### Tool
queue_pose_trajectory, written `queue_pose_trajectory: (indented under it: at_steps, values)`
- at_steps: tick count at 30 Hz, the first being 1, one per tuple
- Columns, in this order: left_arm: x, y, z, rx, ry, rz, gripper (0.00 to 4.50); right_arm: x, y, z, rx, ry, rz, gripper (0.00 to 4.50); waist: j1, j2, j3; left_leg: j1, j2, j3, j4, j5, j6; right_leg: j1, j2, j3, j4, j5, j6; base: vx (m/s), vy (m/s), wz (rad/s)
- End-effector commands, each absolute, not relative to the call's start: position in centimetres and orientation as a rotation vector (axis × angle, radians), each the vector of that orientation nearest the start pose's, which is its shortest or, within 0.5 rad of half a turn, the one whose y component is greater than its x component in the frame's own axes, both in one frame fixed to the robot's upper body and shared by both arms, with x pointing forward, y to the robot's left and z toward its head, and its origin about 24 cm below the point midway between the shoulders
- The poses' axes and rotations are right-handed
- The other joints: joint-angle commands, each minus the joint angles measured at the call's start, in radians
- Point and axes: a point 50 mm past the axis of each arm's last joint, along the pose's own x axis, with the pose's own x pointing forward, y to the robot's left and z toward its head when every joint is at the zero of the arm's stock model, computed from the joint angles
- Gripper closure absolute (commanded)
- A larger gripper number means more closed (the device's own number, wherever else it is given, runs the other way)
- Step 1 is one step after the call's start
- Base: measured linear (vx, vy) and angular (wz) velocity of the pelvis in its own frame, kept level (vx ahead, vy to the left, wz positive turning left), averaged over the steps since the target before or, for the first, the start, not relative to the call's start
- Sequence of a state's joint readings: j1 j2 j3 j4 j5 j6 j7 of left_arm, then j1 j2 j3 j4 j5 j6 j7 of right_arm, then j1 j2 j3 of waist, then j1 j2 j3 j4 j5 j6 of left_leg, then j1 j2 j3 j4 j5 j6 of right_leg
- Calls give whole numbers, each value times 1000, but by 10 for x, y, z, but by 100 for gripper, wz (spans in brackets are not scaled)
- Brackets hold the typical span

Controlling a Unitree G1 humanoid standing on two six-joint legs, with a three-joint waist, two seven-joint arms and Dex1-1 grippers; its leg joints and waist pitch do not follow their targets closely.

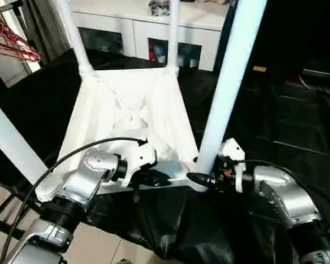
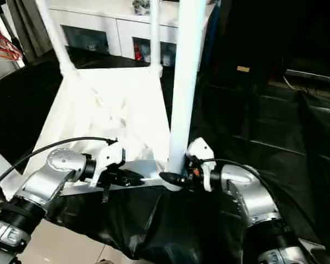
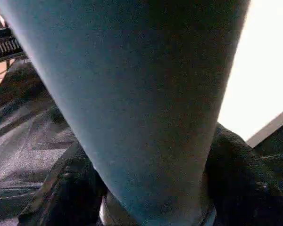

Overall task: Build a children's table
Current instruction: Rotate leg to tighten

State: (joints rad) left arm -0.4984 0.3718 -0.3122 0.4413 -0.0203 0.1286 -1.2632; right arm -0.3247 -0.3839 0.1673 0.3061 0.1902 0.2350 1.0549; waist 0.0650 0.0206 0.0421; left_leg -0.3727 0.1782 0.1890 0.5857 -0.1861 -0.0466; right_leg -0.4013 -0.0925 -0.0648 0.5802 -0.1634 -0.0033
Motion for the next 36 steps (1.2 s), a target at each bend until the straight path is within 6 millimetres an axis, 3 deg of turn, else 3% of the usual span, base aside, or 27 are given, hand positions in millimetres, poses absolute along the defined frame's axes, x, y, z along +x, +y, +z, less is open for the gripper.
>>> queue_pose_trajectory:
  at_steps: [1,6,10,11,13,14,16,21,23,26,27,31,36]
  values:
    - [298,114,58,371,377,-1496,450,275,-145,36,-116,394,1208,198,0,-8,-61,16,54,-15,-70,-197,56,47,-56,42,-50,-187,-246,0,0,0]
    - [302,113,58,376,358,-1446,450,271,-139,31,-78,397,1208,198,4,-10,-62,14,53,-14,-67,-179,67,47,-57,41,-50,-177,-249,0,0,0]
    - [306,104,58,359,319,-1343,450,271,-129,21,-18,367,1061,198,6,-8,-57,21,56,-14,-72,-226,46,39,-58,43,-60,-253,-232,0,0,0]
    - [308,99,57,366,307,-1290,450,273,-125,14,-7,368,940,198,4,-8,-53,24,55,-14,-76,-260,25,33,-58,43,-67,-309,-217,0,0,0]
    - [308,94,56,353,303,-1255,450,274,-120,9,-13,354,855,198,-5,-10,-50,22,52,-20,-82,-309,-4,36,-60,39,-75,-415,-175,0,0,0]
    - [309,90,55,346,299,-1229,450,275,-117,5,-7,360,804,199,-11,-10,-48,26,52,-21,-83,-336,-17,30,-59,40,-82,-454,-157,0,0,0]
    - [309,83,55,329,295,-1209,450,276,-112,1,1,374,737,199,-17,-12,-47,23,50,-24,-85,-354,-22,32,-59,39,-84,-484,-142,0,0,0]
    - [309,56,54,281,267,-1115,450,290,-92,-4,47,404,502,200,-37,-14,-44,26,45,-30,-84,-407,-19,21,-60,34,-103,-586,-96,0,0,0]
    - [308,48,55,283,255,-1113,450,296,-83,1,63,378,486,200,-41,-8,-45,24,44,-33,-85,-409,-20,22,-60,32,-104,-592,-86,0,0,0]
    - [306,43,56,291,246,-1135,450,300,-75,9,79,322,512,200,-40,-10,-47,23,43,-29,-84,-403,-10,20,-59,35,-106,-561,-84,0,0,0]
    - [306,42,56,295,244,-1142,450,299,-75,10,86,314,528,165,-40,-11,-47,21,43,-29,-85,-398,-7,21,-58,35,-104,-551,-87,0,0,0]
    - [303,46,56,309,235,-1188,450,299,-80,13,102,305,552,121,-36,-3,-50,19,45,-26,-87,-369,2,25,-55,39,-94,-461,-119,0,0,0]
    - [301,59,58,332,225,-1265,450,294,-98,18,53,302,692,82,-36,-6,-53,13,47,-23,-86,-339,14,34,-53,41,-84,-377,-145,0,0,0]
